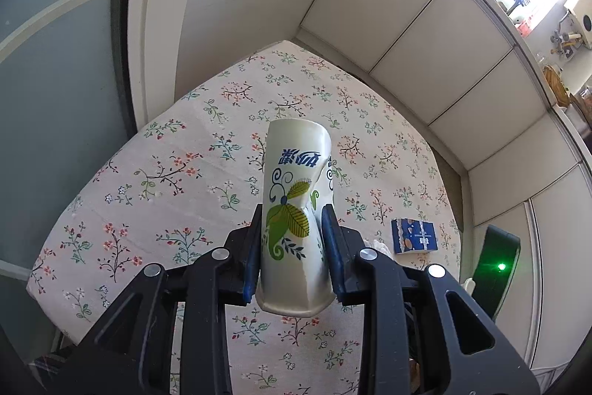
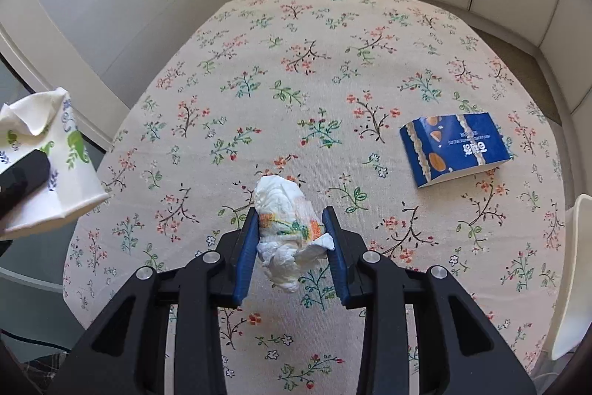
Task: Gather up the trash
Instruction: 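Carry the paper cup and tissue with both tools over the white bin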
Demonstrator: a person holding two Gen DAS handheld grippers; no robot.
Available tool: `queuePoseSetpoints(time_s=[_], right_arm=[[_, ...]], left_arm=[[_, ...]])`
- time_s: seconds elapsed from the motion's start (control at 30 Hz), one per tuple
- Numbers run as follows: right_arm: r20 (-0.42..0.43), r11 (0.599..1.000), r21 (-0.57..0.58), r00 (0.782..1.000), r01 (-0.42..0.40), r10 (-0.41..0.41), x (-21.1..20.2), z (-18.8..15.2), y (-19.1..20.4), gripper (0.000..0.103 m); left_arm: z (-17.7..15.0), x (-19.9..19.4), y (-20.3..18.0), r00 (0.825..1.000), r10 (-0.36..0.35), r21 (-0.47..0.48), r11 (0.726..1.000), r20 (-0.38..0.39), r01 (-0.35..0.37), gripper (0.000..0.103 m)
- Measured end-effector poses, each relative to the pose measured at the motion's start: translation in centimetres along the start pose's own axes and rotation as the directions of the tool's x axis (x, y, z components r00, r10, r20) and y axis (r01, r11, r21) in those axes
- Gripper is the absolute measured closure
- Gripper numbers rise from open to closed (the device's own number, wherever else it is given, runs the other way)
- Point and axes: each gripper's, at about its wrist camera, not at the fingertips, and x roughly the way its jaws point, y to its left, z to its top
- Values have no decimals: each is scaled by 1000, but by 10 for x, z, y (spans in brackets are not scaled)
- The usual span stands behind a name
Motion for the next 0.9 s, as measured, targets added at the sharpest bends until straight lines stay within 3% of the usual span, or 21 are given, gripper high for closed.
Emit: queuePoseSetpoints(time_s=[0.27, 0.53, 0.73, 0.9], right_arm=[[164, 999, 40, 986, -9, 3, -54, 4, -15, 68], [314, 995, 93, 947, 36, -64, -109, 1, -51, 68], [377, 986, 133, 915, 100, -144, -139, -9, -84, 68], [389, 975, 180, 900, 133, -195, -154, -18, -113, 68]], left_arm=[[-3, -3, -35, 998, -61, 55, 997, 22, 60, 74], [-9, -7, -89, 988, -142, 172, 976, 59, 130, 74], [-19, 1, -128, 977, -210, 218, 956, 34, 198, 74], [-31, 7, -157, 966, -258, 263, 933, 15, 246, 74]])
